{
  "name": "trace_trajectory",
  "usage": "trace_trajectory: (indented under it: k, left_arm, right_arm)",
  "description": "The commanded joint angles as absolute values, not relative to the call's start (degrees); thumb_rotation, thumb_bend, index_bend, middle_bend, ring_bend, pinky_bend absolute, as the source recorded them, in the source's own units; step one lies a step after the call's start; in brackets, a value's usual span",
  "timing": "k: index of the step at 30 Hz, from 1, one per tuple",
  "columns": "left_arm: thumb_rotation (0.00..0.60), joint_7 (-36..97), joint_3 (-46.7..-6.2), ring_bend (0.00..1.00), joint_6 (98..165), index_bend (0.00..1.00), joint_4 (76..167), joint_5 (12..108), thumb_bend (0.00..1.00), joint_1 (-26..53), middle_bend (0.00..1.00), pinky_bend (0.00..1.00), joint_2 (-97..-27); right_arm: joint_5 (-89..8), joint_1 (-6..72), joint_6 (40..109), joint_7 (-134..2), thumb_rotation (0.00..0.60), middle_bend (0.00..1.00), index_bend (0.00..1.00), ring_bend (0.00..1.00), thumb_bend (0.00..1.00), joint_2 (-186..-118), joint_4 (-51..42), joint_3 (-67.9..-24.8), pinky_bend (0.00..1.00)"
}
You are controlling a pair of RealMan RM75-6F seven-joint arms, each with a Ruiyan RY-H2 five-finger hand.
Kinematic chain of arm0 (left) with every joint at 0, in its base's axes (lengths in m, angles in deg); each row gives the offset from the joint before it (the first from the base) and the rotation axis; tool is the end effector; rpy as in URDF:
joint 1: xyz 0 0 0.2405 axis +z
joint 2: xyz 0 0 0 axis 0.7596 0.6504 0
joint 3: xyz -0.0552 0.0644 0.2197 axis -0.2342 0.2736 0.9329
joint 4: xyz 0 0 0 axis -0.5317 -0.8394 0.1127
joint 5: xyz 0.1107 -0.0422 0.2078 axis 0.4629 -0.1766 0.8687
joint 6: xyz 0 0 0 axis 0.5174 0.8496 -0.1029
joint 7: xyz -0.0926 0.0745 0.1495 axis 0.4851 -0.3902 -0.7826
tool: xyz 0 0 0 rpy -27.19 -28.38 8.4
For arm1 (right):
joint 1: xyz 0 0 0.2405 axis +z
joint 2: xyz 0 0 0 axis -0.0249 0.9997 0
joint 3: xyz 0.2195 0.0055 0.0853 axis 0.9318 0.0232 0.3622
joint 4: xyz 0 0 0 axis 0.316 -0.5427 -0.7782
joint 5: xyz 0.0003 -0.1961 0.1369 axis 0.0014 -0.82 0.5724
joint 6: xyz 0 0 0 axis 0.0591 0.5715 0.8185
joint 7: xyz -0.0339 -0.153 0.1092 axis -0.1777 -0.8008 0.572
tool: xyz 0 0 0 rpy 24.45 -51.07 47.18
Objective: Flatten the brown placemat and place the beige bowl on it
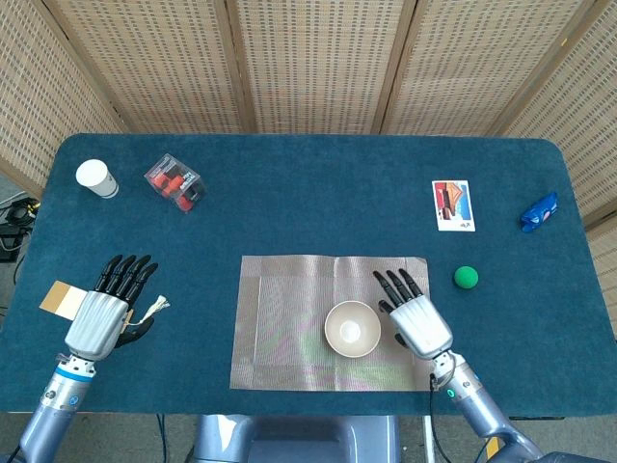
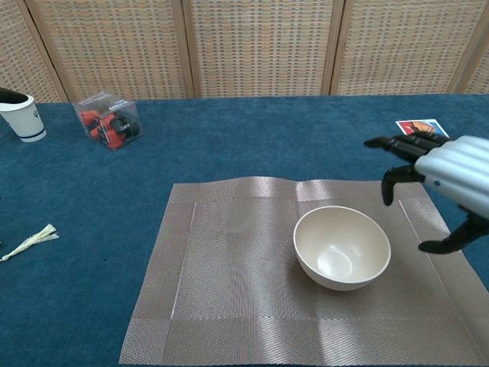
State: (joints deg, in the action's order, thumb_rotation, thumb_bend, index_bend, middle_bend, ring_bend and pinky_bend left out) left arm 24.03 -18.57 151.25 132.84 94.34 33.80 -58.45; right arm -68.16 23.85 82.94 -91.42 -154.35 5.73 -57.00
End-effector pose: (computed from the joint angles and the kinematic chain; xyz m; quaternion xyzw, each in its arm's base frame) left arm -0.2268 0.2613 0.0309 -0.6863 -0.3001 -0.4504 0.4859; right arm -0.1803 -0.2844 -0.0346 0.7713 -0.2358 0.3737 0.4580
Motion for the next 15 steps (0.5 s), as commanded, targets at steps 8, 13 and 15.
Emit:
trace_trajectory:
  k: [8,13,15]
  left_arm:
    - [0.600,23.4,-18.9,0.00,152.4,0.05,133.3,94.1,0.26,34.5,0.00,0.00,-58.0]
    - [0.600,23.3,-18.8,0.00,153.1,0.05,132.9,93.4,0.26,35.3,0.00,0.00,-57.8]
    - [0.600,23.2,-18.7,0.00,153.5,0.05,132.5,92.8,0.26,36.0,0.00,0.00,-57.7]
  right_arm:
    - [-64.6,18.4,90.7,-84.1,0.600,0.00,0.27,0.00,0.25,-147.6,5.1,-53.4,0.06]
    - [-62.8,15.9,93.3,-78.4,0.600,0.00,0.13,0.00,0.22,-145.7,2.0,-52.5,0.01]
    - [-62.2,14.5,94.7,-75.7,0.600,0.00,0.11,0.00,0.21,-144.9,0.3,-52.2,0.01]
